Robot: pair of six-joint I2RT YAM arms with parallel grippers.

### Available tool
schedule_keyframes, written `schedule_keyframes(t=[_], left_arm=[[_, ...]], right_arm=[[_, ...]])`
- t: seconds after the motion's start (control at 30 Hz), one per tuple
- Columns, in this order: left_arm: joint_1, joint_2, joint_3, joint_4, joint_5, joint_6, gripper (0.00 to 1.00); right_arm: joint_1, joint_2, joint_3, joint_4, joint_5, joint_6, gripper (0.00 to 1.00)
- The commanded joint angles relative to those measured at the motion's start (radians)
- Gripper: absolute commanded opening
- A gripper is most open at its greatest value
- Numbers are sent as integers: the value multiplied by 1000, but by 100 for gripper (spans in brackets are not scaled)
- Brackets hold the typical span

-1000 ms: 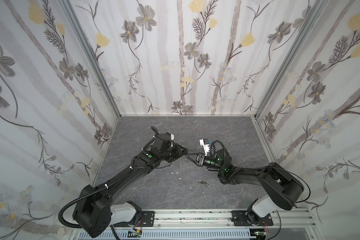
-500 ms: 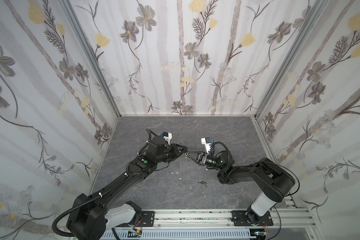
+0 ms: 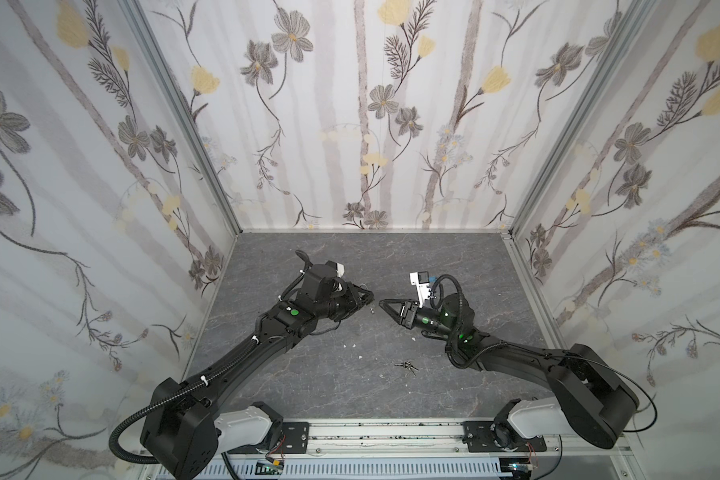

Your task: Unlock with the key

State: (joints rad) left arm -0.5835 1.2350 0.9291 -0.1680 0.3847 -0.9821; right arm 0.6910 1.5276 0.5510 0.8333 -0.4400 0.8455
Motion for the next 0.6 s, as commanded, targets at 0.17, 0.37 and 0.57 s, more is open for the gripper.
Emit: schedule_keyframes(t=[0.17,0.37,0.57], left_arm=[[4,21,32,-79,-10,-24,0],[5,21,30,-70,5,-39,0],[6,20,22,-46,20,-55,0]], right_arm=[[63,-47,40,-172,163,-182,41],[106,-12,73,-139,169,-197,42],[117,42,105,-109,161,-188,42]])
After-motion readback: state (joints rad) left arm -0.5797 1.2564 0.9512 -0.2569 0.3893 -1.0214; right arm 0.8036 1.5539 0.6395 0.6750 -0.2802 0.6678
